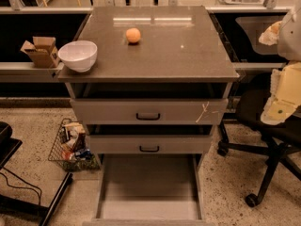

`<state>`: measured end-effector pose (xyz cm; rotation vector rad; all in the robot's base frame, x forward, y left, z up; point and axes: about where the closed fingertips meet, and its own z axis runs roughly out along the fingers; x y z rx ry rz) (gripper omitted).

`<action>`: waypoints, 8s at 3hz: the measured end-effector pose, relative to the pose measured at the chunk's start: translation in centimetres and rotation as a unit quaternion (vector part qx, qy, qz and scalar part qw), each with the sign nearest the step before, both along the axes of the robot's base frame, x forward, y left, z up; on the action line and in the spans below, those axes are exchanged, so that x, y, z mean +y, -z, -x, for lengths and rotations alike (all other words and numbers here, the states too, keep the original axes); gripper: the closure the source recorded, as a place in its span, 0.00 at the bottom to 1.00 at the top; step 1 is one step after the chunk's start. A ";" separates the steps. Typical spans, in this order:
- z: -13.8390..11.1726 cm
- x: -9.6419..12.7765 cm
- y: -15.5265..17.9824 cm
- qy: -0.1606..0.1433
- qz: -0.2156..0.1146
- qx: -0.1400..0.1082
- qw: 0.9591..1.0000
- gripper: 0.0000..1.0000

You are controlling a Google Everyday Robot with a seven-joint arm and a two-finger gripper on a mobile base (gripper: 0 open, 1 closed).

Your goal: Place orange into bottom drawer

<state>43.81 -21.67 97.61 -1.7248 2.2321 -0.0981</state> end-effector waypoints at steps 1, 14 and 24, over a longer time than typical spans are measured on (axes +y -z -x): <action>0.0 0.0 0.0 0.000 0.000 0.000 1.000 0.00; -43.9 21.6 9.4 0.028 -0.437 -0.135 0.889 0.00; -39.5 20.6 8.3 0.001 -0.403 -0.086 0.911 1.00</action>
Offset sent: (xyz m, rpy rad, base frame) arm 0.0120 -0.0009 -0.0004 0.0513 -0.0409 0.0126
